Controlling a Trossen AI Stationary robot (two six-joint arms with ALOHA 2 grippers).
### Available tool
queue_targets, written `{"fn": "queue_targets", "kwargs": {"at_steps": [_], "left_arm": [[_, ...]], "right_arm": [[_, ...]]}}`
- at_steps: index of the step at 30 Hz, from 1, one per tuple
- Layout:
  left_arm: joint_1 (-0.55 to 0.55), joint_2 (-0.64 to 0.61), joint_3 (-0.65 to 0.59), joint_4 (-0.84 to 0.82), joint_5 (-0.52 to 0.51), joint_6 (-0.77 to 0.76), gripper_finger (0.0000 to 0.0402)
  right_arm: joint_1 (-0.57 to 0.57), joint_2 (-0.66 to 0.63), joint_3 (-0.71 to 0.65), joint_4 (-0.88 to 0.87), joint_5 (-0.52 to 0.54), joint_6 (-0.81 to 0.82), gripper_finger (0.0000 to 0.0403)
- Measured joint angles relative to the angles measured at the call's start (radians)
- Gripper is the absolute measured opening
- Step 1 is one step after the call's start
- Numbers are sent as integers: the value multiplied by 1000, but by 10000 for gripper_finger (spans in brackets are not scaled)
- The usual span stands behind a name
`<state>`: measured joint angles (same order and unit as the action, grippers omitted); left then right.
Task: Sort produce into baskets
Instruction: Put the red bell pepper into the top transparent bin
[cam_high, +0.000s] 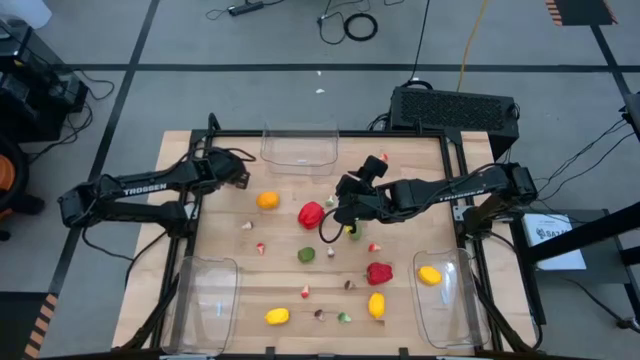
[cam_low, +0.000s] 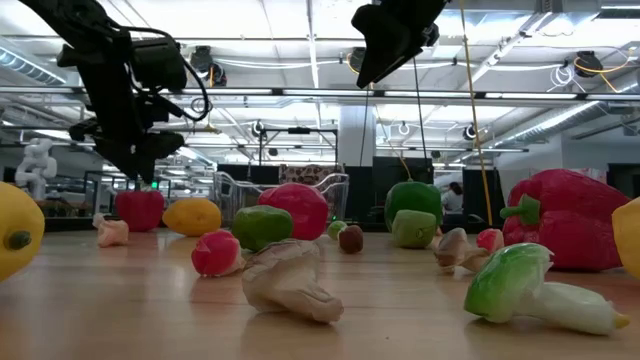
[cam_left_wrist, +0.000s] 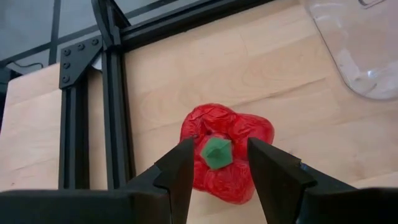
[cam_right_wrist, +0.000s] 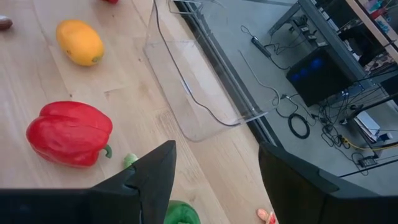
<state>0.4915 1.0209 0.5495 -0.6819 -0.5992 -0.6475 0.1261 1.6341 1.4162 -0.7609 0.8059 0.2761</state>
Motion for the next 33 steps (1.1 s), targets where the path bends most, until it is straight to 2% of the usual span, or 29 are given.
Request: {"fn": "queue_targets", "kwargs": {"at_steps": [13,24,33], "left_arm": [[1,46,0,11,23,3,155],[5,46,0,21,22,26,74],[33,46,1,19,10,52,66]], "right_arm": [[7,0,0,-2,0,3,221],[7,0,0,-9,0,0,221],[7,0,0,-11,0,8,221]]}}
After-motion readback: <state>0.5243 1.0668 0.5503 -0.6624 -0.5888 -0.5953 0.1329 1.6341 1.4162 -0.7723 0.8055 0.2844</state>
